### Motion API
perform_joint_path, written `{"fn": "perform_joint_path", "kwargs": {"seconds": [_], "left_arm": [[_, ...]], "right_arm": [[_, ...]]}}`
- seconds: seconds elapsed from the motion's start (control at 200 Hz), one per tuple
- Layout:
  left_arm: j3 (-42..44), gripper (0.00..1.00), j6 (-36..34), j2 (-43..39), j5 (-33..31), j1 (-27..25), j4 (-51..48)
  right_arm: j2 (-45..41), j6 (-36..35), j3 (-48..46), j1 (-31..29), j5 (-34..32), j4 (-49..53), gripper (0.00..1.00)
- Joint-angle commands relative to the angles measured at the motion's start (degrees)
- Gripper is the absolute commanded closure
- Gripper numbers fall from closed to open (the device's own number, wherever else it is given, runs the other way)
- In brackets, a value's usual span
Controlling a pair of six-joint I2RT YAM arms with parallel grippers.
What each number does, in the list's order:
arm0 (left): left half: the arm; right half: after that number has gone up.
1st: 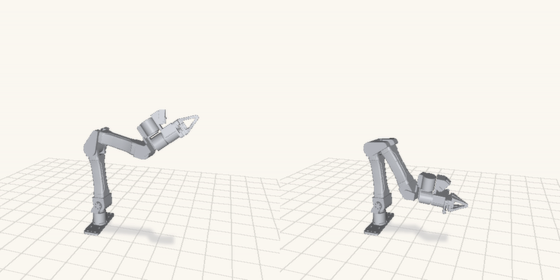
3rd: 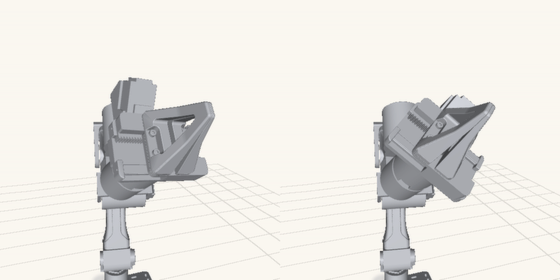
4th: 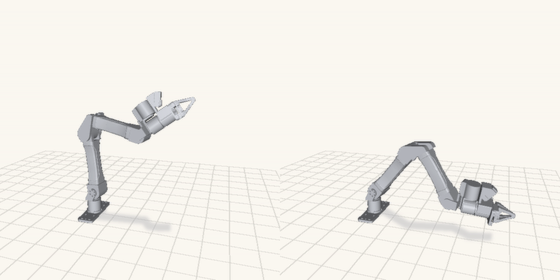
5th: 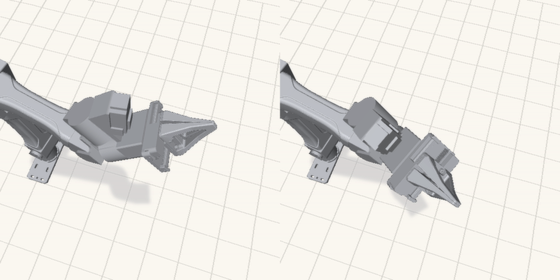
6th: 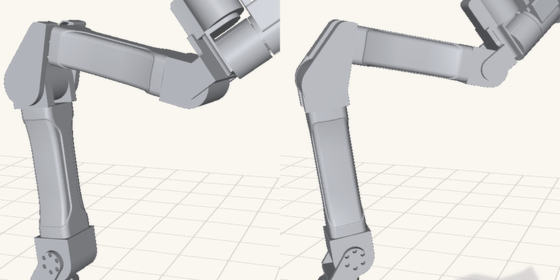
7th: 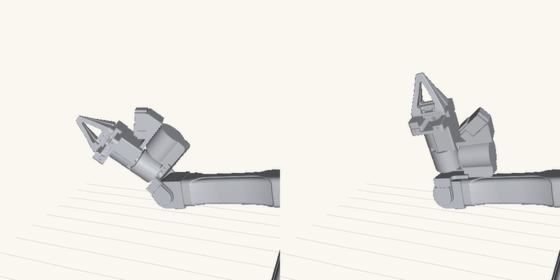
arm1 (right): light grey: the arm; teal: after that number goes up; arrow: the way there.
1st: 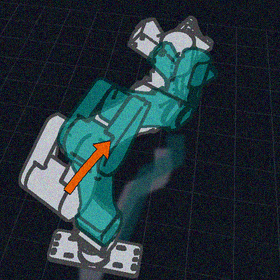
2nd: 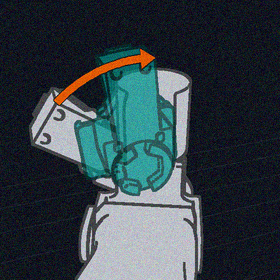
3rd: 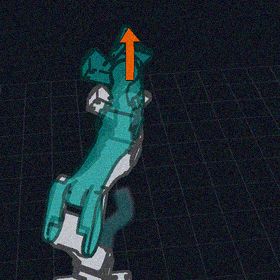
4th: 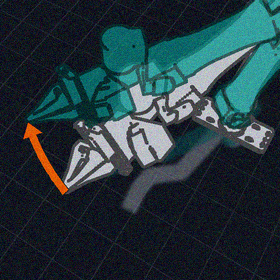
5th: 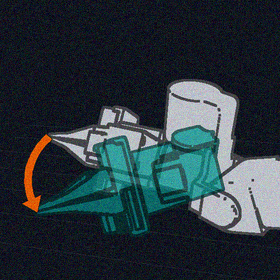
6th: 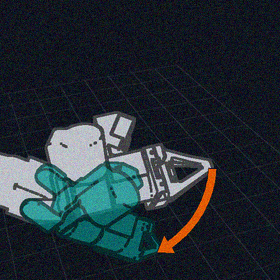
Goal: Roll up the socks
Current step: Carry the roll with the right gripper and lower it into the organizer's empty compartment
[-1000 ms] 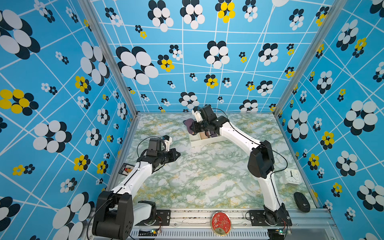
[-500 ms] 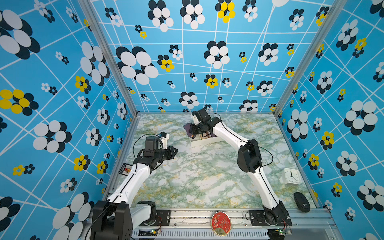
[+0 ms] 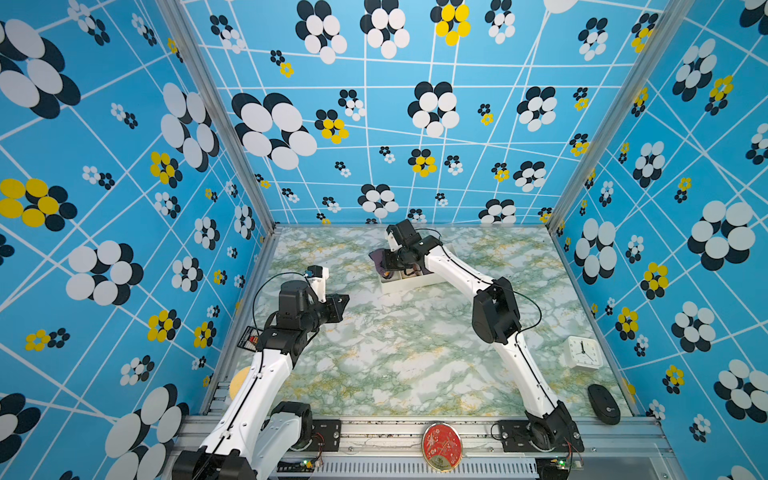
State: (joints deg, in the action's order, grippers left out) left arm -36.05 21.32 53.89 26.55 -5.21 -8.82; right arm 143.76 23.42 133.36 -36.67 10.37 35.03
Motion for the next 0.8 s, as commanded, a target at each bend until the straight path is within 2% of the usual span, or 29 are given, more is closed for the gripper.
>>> {"fn": "perform_joint_path", "kwargs": {"seconds": [0.0,0.635,0.795], "left_arm": [[0.29,0.88,-1.11,-0.02,0.08,0.55,-0.23],[0.05,0.88,-1.24,2.03,1.23,1.17,-1.24],[-0.18,0.88,-1.28,2.60,1.62,1.34,-1.28]], "right_arm": [[2.72,0.93,0.85,0.63,-3.95,2.57,1.00],[1.28,0.71,-2.38,0.94,-7.16,6.32,1.00],[-0.96,0.09,-5.65,0.96,-8.81,6.63,1.00]]}}
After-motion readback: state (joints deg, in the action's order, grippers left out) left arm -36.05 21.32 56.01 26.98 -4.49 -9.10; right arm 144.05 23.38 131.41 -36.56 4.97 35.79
